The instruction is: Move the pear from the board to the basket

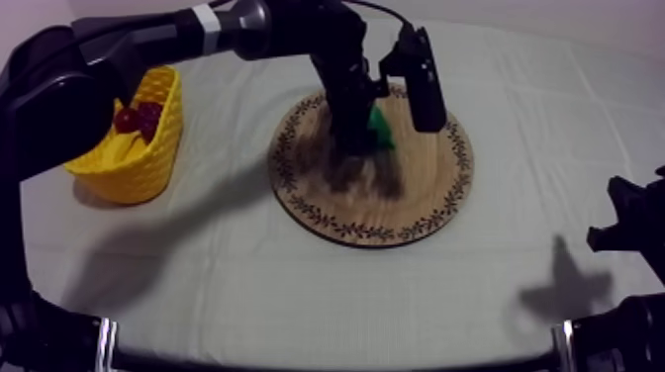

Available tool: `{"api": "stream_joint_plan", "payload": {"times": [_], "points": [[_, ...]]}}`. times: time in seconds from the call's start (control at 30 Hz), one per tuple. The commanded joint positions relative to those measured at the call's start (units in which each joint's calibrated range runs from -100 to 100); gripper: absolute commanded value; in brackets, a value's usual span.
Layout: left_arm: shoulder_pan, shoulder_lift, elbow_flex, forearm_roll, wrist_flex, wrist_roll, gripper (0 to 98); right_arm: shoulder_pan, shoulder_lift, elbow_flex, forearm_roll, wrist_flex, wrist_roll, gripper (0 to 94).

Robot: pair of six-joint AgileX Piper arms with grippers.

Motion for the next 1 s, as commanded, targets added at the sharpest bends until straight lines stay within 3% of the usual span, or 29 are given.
{"api": "stream_joint_plan", "payload": {"times": [0.0,0.3,0.77,0.97], "points": [[0.04,1.12,-0.65,-0.1,0.03,0.09,81.9,-0.02,-0.05,0.05,0.02,0.03,-0.01,0.3],[-0.04,4.18,-3.17,-0.24,-0.28,-0.46,76.4,-0.05,-0.05,0.05,0.02,0.03,-0.01,0.3],[-0.56,5.49,-4.2,0.29,-0.92,-3.18,51.7,-0.05,-0.05,0.05,0.02,0.03,-0.01,0.3],[-1.06,4.59,-4.27,0.42,0.44,-3.56,49.4,-0.05,-0.05,0.05,0.02,0.03,-0.01,0.3]]}}
